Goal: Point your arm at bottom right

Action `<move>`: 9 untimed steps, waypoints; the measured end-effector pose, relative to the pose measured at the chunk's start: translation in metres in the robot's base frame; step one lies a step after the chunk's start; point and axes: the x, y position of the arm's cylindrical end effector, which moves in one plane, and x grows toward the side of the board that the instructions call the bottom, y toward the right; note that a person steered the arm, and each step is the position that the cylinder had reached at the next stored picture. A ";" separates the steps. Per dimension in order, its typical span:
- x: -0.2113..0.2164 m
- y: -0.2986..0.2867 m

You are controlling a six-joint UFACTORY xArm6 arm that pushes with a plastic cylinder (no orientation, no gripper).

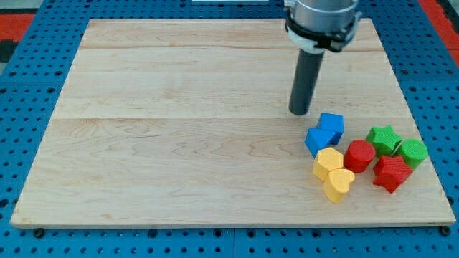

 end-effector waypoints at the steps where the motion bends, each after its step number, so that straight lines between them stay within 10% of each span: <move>1: 0.021 0.009; 3: -0.061 -0.021; 5: -0.113 0.137; 9: 0.039 0.233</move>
